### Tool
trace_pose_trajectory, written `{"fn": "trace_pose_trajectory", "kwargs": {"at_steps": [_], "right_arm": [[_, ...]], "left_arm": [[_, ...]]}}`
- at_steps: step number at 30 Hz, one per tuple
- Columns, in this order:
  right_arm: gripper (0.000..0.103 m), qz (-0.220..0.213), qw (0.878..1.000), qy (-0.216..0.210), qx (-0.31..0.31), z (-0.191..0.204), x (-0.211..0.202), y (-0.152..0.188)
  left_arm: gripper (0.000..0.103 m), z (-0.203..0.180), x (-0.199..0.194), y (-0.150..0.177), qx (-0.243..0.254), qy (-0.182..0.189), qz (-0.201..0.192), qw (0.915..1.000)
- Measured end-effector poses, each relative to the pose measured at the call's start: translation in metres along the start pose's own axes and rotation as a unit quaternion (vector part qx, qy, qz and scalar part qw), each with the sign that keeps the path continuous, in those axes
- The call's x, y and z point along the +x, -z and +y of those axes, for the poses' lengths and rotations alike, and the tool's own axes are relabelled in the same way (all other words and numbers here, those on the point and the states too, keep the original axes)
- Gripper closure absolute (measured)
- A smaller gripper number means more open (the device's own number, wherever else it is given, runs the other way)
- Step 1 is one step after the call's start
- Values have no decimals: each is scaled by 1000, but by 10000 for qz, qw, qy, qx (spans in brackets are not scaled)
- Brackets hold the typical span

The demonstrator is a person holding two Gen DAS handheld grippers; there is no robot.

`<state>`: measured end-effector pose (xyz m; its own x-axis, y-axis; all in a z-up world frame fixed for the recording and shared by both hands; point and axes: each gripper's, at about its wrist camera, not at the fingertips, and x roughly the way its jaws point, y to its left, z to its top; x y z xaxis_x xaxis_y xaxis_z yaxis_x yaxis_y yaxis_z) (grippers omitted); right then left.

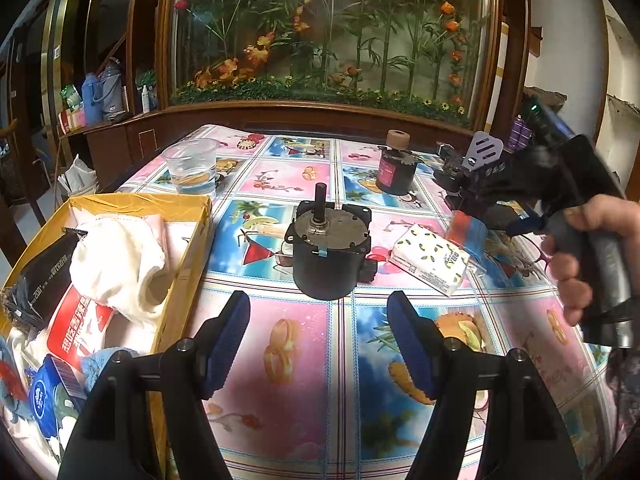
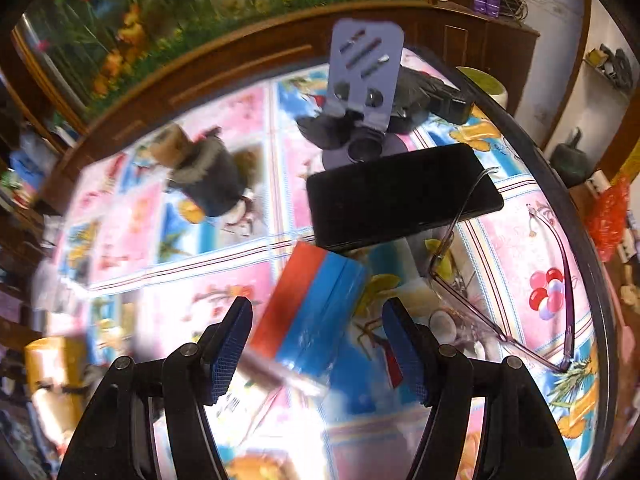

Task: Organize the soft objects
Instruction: 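Grasp the red-and-blue bagged sponge with the right tool and lift, then grasp the white lemon-print tissue pack with the left tool while the right tool holds the sponge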

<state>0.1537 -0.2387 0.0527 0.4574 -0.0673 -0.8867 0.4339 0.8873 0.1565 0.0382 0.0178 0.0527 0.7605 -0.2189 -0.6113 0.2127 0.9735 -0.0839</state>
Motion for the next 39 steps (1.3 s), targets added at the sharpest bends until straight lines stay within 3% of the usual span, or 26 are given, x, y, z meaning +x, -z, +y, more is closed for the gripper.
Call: {"fn": "trace_pose_trajectory", "kwargs": {"at_steps": [8,9,12,15,20,24,26,28,29,33,35,39], "right_arm": [[32,227,9995,169,-121,6,38,-4],[35,190,9995,163,-214,7,39,-4],[43,60,9962,239,-831,22,40,0],[46,74,9898,-178,-1409,35,36,11],[49,81,9737,-598,-2198,40,12,60],[49,-41,9677,-874,-2365,21,-16,113],[50,-177,9674,-1105,-2272,8,-32,138],[51,-365,9695,-1504,-1899,-6,-33,150],[52,-409,9691,-1733,-1707,-14,-33,152],[52,-573,9735,-1910,-1120,-33,-38,142],[52,-474,9756,-1932,-925,-40,-30,132],[52,-368,9776,-1956,-690,-45,-28,129]], "left_arm": [[33,2,1,-1,-63,21,47,10000],[33,2,1,-1,-63,17,51,10000],[33,2,3,0,-57,22,103,9999],[33,3,4,1,-66,53,157,9998],[33,4,7,1,-127,186,302,9993],[33,-1,6,3,-84,392,441,9982],[33,-10,3,5,96,466,424,9980],[24,-20,0,8,362,473,343,9976],[21,-25,0,9,496,424,303,9974],[20,-31,1,10,791,616,370,9943],[19,-24,3,9,738,883,508,9921],[17,-5,26,9,98,1299,1052,9859]]}}
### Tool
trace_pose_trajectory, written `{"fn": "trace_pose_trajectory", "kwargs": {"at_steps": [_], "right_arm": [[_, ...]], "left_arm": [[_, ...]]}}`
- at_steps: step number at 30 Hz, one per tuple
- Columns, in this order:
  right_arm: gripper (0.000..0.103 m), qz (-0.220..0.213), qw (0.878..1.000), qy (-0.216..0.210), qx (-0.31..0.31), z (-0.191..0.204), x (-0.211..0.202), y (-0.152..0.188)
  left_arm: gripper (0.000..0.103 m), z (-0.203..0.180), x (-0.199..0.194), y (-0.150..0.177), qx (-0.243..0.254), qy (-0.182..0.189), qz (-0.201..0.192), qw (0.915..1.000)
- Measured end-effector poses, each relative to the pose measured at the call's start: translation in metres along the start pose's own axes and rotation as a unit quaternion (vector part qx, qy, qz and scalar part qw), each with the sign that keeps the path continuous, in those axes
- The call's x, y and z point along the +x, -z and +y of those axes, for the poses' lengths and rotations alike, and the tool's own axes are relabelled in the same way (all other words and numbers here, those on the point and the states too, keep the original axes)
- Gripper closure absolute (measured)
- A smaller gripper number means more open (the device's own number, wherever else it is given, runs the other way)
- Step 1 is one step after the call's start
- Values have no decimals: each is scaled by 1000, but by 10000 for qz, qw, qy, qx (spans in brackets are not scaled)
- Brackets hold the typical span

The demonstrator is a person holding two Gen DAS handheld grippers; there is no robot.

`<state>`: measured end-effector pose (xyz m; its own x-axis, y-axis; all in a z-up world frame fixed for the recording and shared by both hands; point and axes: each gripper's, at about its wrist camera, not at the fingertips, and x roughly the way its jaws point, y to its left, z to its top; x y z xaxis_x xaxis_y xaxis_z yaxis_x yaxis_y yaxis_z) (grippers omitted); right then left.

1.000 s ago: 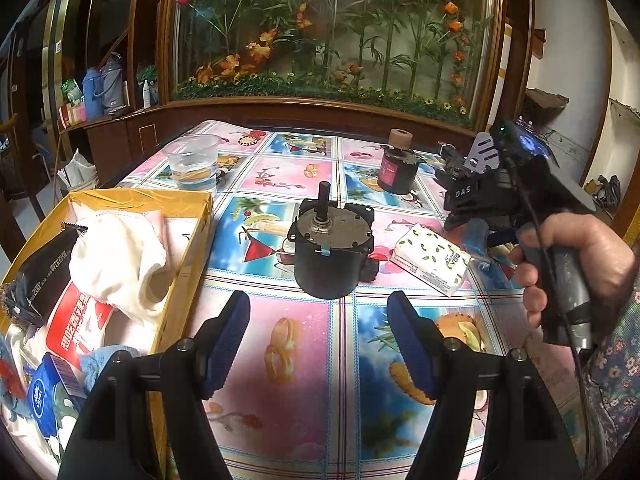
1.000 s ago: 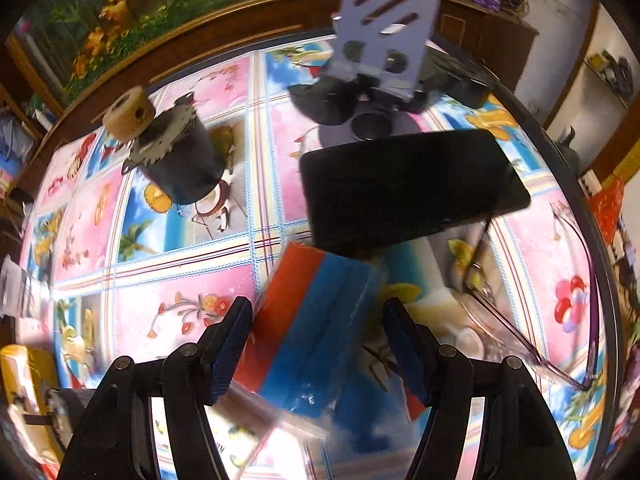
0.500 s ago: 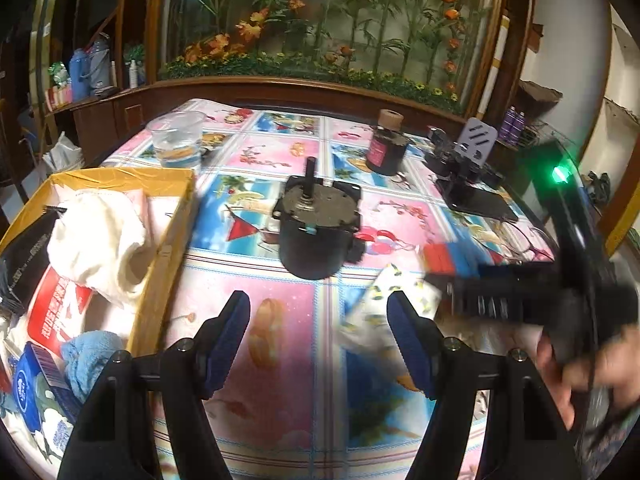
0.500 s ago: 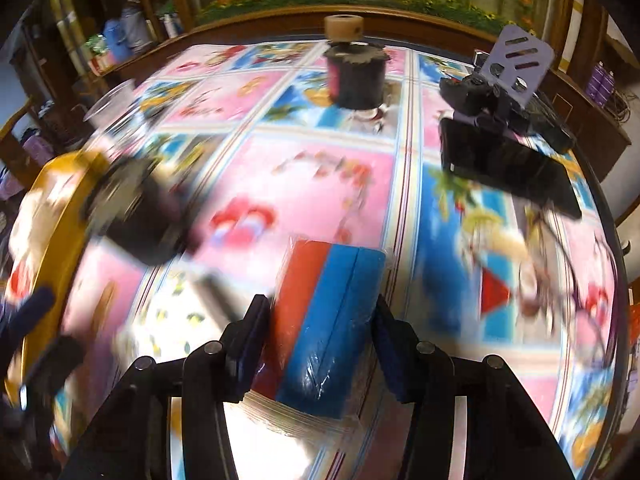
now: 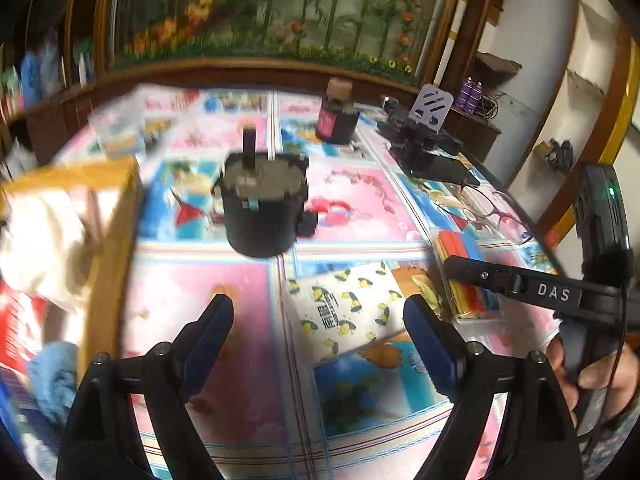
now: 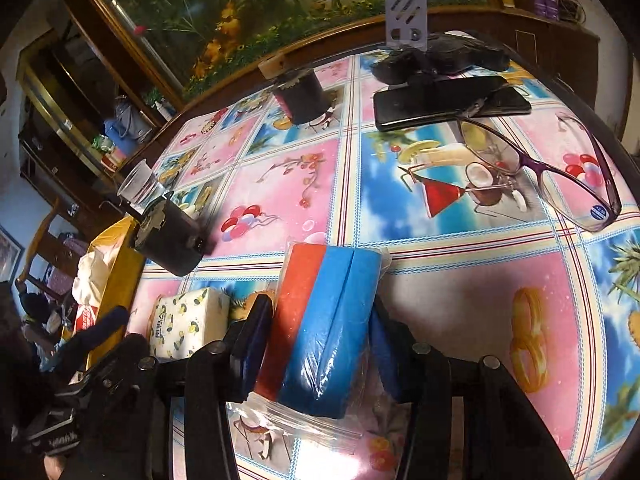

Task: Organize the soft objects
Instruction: 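Grasp the white lemon-print tissue pack with the left tool while the right tool holds the sponge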

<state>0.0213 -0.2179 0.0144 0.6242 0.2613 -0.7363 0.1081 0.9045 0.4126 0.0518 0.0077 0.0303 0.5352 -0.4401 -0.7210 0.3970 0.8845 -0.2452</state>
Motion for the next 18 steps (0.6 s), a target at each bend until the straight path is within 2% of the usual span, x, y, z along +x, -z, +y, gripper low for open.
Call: {"fn": "trace_pose_trajectory", "kwargs": {"at_steps": [3,8,10,13,14,17,18], "right_arm": [[52,21,9999,-25,129,-4,-1,-1],[52,34,9999,-24,133,-4,0,1],[52,33,9999,-6,106,-3,1,1],[52,32,9999,-15,96,-3,1,1],[52,32,9999,-19,99,-3,1,1],[52,31,10000,-18,88,-3,1,1],[52,31,10000,-18,89,-3,1,1]], "left_arm": [[17,-3,15,4,-23,147,330,9993],[15,-32,17,10,791,-354,10,9962],[12,-38,24,9,1010,-444,154,9938],[12,-36,32,12,927,-16,556,9941],[12,-36,28,13,932,92,525,9942],[12,-43,21,18,919,950,741,9885],[12,-47,16,18,995,1093,688,9866]]}}
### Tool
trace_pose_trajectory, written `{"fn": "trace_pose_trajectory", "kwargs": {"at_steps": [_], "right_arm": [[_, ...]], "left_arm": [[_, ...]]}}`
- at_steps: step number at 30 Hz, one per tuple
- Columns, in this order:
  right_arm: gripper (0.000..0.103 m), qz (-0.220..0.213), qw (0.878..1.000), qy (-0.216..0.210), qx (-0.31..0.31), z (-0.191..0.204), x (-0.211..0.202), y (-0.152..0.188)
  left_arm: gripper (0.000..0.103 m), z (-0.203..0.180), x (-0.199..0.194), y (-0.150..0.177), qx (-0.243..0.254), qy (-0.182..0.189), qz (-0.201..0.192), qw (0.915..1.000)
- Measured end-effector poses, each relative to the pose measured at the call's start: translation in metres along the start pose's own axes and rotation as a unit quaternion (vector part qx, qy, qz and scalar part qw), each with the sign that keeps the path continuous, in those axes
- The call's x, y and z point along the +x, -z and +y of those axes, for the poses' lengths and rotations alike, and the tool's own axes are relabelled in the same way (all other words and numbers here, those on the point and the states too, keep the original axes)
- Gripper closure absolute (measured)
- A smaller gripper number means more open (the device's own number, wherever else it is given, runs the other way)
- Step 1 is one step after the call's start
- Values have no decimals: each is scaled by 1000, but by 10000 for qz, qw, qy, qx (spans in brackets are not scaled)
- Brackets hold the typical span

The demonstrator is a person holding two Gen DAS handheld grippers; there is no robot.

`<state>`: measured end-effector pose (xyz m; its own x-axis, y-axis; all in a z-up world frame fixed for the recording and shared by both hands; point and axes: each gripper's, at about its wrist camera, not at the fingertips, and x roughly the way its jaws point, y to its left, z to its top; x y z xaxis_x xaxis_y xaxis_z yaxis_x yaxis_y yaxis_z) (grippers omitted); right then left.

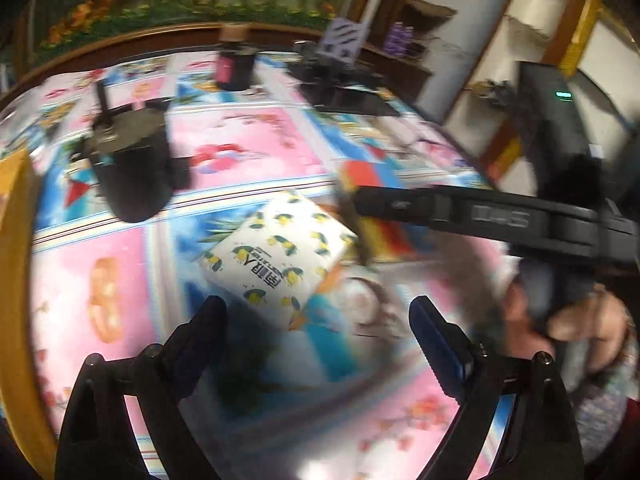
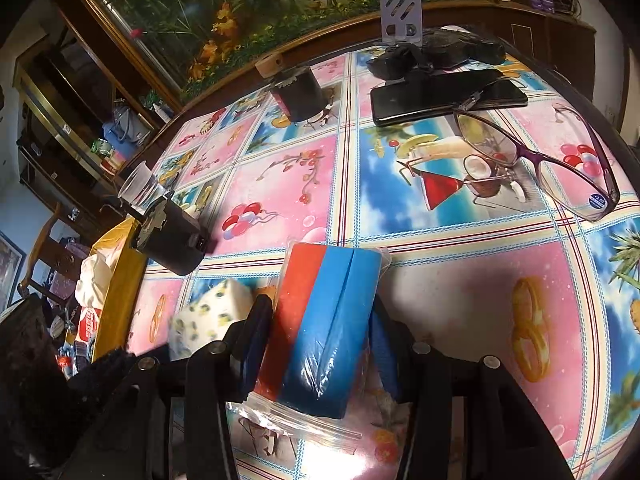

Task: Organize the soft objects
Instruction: 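Grasp the white lemon-print tissue pack with the left tool while the right tool holds the sponge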

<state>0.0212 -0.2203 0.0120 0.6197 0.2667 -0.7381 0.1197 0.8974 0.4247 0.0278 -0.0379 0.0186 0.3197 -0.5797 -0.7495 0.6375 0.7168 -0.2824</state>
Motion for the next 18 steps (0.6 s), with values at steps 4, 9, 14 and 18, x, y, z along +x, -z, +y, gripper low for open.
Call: {"fn": "trace_pose_trajectory", "kwargs": {"at_steps": [4,9,14,18], "right_arm": [[52,6,10000,16,22,0,0,0],[52,21,10000,16,61,0,0,-1],[52,-5,9997,228,-6,0,-2,-1],[52,3,9993,347,-115,2,-1,-1]], "left_arm": [[12,-1,-5,-1,45,-500,-289,9983],[12,0,8,-4,-15,-743,-147,9971],[12,-12,23,-12,442,-1170,-37,9921],[40,-7,28,-15,300,-1440,12,9891]]}}
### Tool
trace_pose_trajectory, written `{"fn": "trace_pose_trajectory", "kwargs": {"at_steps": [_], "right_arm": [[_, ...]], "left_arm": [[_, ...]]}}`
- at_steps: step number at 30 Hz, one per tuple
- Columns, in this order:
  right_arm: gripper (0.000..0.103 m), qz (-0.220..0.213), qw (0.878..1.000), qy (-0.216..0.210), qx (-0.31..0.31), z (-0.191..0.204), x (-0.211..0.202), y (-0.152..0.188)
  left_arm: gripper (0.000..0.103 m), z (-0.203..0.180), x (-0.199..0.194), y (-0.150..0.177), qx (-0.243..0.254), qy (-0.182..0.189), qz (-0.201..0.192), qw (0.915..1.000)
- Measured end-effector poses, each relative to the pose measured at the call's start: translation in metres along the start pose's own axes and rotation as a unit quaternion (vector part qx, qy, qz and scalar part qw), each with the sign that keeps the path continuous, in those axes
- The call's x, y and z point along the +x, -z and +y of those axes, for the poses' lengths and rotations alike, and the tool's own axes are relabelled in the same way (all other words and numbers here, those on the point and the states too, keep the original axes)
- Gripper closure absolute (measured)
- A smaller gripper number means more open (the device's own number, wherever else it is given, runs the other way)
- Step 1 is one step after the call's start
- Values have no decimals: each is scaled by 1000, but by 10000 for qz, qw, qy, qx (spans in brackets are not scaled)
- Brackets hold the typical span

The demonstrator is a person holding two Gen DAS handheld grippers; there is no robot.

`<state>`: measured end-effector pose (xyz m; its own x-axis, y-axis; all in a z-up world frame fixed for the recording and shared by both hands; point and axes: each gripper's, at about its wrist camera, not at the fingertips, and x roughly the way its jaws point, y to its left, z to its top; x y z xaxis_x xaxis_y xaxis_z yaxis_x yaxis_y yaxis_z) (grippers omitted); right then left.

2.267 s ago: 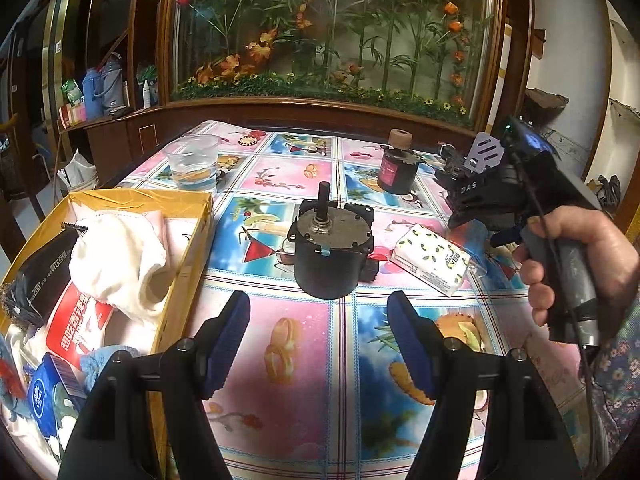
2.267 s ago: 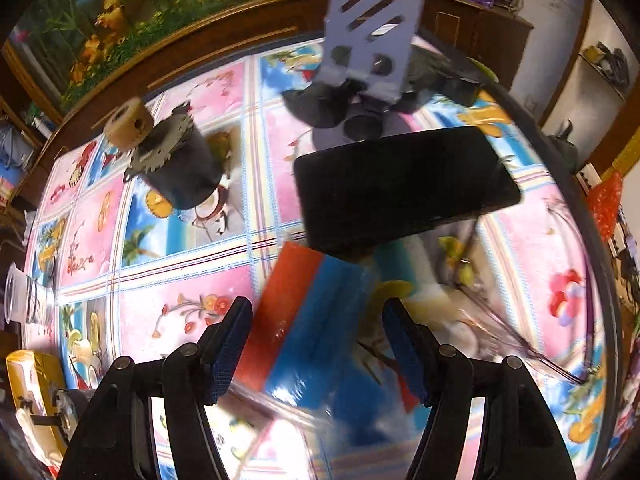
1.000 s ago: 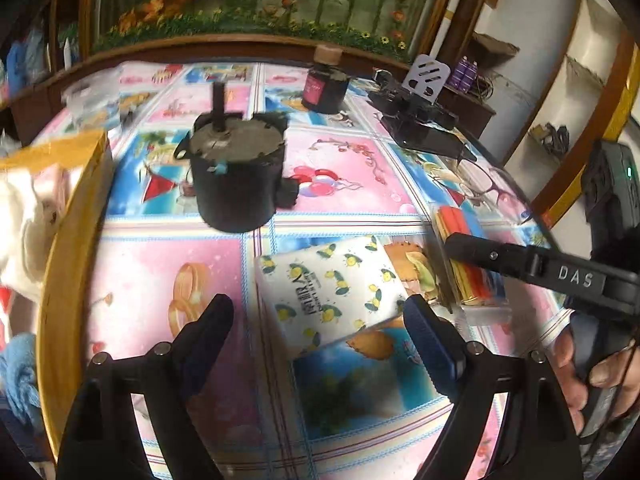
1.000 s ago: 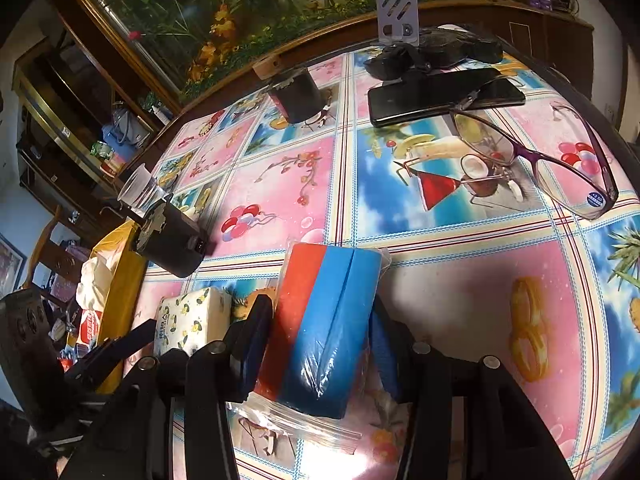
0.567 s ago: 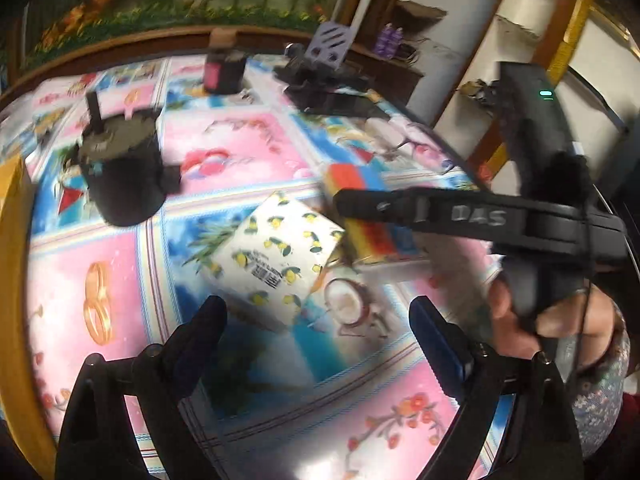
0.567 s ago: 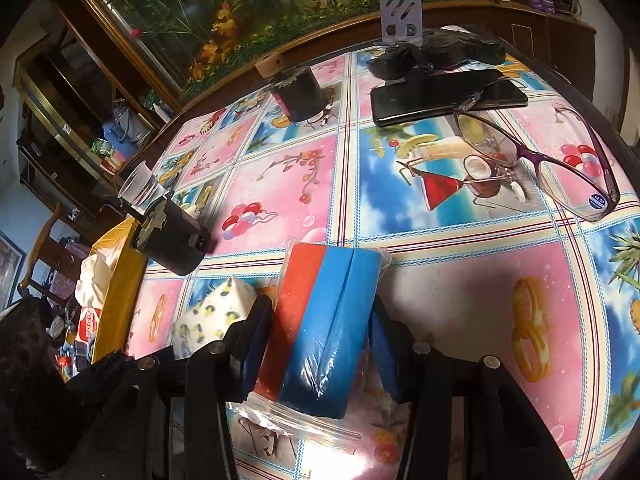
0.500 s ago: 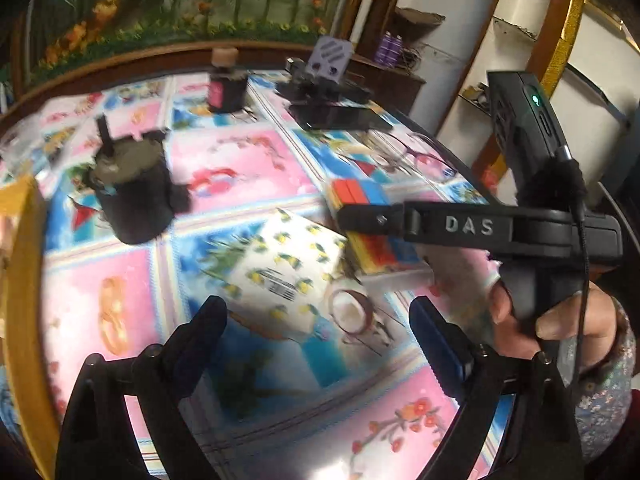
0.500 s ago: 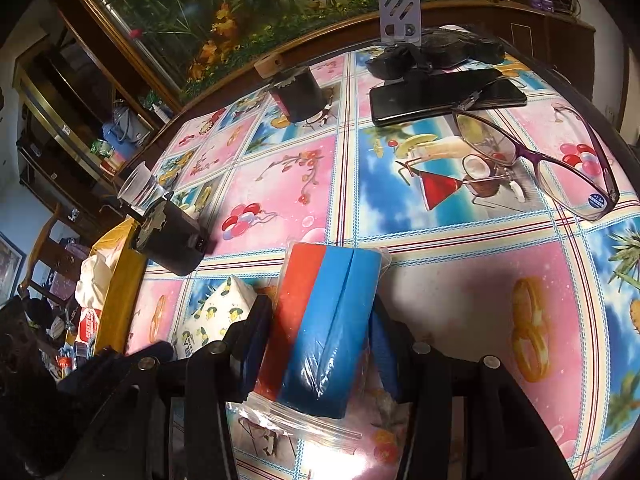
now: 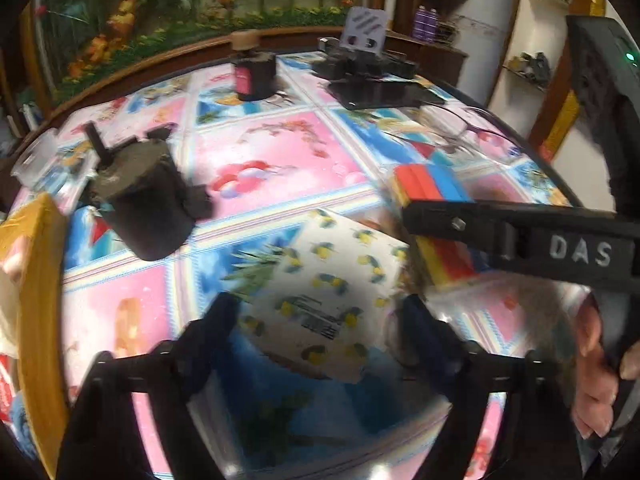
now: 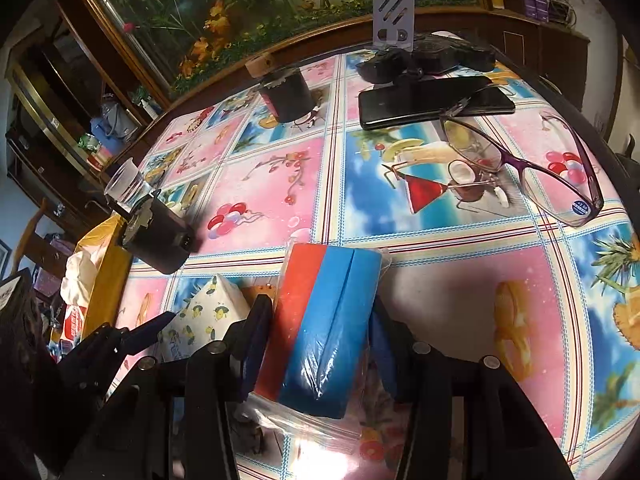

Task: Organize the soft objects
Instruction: 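Grasp the white lemon-print tissue pack with the left tool while the right tool holds the sponge, then carry the tissue pack and sponge over the tray with both tools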

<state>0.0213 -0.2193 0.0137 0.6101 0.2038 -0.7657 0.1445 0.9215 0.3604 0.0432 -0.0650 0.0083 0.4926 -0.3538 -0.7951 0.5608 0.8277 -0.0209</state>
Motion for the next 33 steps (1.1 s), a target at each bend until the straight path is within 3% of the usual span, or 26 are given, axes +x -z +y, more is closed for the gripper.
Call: {"fn": "trace_pose_trajectory", "kwargs": {"at_steps": [9,16,21,27,33], "right_arm": [[51,85,9975,346,-616,20,4,5],[48,162,9920,813,-953,33,6,11],[53,110,9921,799,-963,33,4,14],[54,-545,9939,568,-775,31,-23,9],[54,-1353,9864,574,-734,43,-50,10]], "left_arm": [[43,18,-5,3,-293,-452,-57,9985],[43,26,-8,3,-429,-534,-102,9976],[43,28,-13,3,-488,-596,-230,9968],[43,30,-33,0,-603,-676,-656,9937],[43,31,-63,0,-693,-877,-1293,9853]]}}
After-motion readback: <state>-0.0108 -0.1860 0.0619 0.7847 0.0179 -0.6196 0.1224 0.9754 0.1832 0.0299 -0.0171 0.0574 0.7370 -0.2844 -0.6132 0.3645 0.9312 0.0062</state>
